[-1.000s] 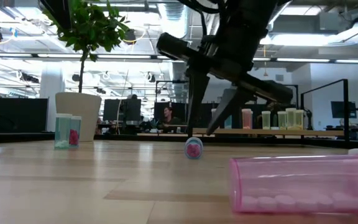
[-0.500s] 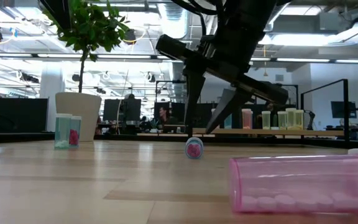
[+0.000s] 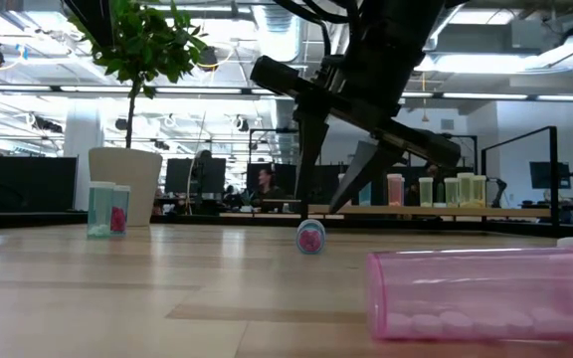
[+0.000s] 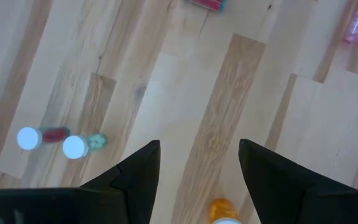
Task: Pick and place medicine bottles onto shelf by color
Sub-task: Put the blue pill bottle on the shelf
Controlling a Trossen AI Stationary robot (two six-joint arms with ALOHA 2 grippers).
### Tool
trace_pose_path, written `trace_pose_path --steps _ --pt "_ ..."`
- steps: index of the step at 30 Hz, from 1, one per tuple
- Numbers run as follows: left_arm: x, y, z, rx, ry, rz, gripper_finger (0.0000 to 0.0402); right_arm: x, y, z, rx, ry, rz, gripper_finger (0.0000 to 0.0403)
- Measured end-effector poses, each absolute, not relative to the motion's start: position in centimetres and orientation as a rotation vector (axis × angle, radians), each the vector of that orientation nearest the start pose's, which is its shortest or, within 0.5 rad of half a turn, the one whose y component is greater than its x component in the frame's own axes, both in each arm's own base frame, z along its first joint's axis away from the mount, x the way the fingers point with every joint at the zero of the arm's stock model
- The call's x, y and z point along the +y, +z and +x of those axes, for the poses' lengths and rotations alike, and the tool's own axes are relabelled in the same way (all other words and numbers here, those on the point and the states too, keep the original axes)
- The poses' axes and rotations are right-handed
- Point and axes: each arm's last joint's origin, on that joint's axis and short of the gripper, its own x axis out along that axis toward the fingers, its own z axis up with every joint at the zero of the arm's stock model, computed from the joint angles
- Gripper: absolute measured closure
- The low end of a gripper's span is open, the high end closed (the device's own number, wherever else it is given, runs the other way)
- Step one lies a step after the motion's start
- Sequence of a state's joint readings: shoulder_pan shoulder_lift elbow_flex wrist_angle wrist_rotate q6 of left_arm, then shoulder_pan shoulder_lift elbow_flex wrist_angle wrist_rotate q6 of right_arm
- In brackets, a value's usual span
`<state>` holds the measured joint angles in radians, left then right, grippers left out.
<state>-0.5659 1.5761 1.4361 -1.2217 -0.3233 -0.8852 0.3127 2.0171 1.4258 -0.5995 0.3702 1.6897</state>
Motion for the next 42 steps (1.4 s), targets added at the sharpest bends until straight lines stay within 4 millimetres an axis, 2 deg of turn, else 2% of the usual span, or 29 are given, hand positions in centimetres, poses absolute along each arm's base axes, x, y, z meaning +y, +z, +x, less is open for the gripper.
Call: trace_pose_path --steps 2,7,12,17,26,29,32,36,42 --pt "-14.9 30.0 25.2 1.182 0.338 -0.183 0.0196 11.5 16.7 38.9 0.745 -0.919 1.104 0.0224" --pt "-14.9 30.0 25.1 1.183 0.336 -0.176 0.0196 12.0 14.5 39.3 0.781 -0.934 1.093 0.0227" --pt "-14.9 29.9 25.1 1.188 0.331 -0.163 0.0196 12.7 13.2 39.9 0.811 -0.926 1.086 0.0229" --pt "-14.8 29.9 25.0 1.202 0.338 -0.153 0.0196 12.8 12.8 40.3 0.875 -0.900 0.993 0.0243" --pt "-14.9 29.9 25.2 1.177 0.344 -0.168 0.0196 13.1 14.1 40.3 0.993 -0.808 0.799 0.0294" --pt "-15.0 30.0 25.4 1.144 0.343 -0.186 0.0196 13.0 15.8 40.0 1.033 -0.751 0.727 0.0295" --pt "-15.1 30.1 25.7 1.101 0.350 -0.207 0.0196 12.8 18.9 39.3 1.052 -0.675 0.658 0.0286" --pt "-15.3 30.4 26.4 0.996 0.366 -0.243 0.0196 12.3 24.1 37.3 1.039 -0.566 0.554 0.0275" --pt "-15.9 31.2 27.7 0.804 0.375 -0.336 0.0196 11.9 32.5 32.8 0.884 -0.341 0.394 0.0280"
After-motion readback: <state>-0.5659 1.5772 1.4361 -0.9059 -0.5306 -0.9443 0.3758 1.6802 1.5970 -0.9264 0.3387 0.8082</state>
